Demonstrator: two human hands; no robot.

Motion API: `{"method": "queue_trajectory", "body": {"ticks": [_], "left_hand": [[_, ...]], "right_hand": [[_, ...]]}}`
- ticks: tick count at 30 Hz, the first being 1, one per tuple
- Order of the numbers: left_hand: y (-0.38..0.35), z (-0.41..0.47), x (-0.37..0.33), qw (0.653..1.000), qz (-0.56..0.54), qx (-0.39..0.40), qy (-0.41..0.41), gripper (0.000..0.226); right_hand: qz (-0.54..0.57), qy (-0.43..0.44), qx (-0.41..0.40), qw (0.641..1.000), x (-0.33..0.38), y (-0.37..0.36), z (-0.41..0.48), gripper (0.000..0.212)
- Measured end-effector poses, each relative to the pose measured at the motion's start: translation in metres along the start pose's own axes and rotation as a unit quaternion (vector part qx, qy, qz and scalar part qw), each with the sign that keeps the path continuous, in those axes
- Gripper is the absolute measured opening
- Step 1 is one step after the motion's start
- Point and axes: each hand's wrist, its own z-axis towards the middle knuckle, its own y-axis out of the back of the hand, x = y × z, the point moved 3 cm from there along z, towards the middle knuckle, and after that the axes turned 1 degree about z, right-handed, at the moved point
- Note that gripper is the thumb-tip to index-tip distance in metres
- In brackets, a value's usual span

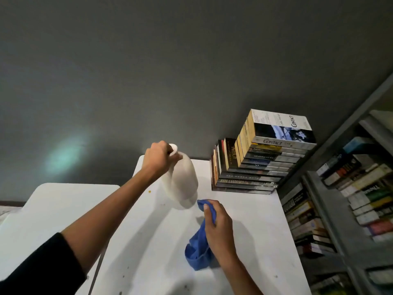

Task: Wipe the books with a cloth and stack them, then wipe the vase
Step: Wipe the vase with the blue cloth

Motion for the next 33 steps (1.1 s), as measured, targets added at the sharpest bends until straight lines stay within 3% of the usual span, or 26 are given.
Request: {"method": "queue_trajectory", "body": {"ticks": [4,9,12,15,19,23,33], "left_hand": [[-0.022,0.019,-0.003,1.0,0.0,0.005,0.005,0.05],[-0.047,0.04,-0.011,1.0,0.003,0.023,0.007,0.054],[-0.057,0.046,-0.008,1.0,0.007,0.018,0.009,0.039],[-0.063,0.053,-0.005,1.0,0.016,0.011,0.007,0.035],[-0.072,0.06,0.003,1.0,0.016,0.012,0.019,0.046],[-0.08,0.063,0.01,1.0,0.005,0.005,0.017,0.03],[-0.094,0.06,0.013,0.999,0.01,0.023,0.03,0.03]], "right_hand": [[0.04,-0.064,-0.02,0.997,-0.011,-0.016,0.039,0.021],[-0.004,-0.135,0.045,0.99,-0.027,-0.037,0.092,0.042],[-0.04,-0.152,0.089,0.984,-0.03,-0.044,0.114,0.048],[-0.031,-0.165,0.113,0.979,-0.031,-0.049,0.126,0.049],[0.001,-0.181,0.113,0.977,-0.033,-0.055,0.136,0.048],[0.008,-0.196,0.117,0.974,-0.034,-0.061,0.142,0.048],[0.02,-0.221,0.128,0.967,-0.044,-0.066,0.145,0.044]]}}
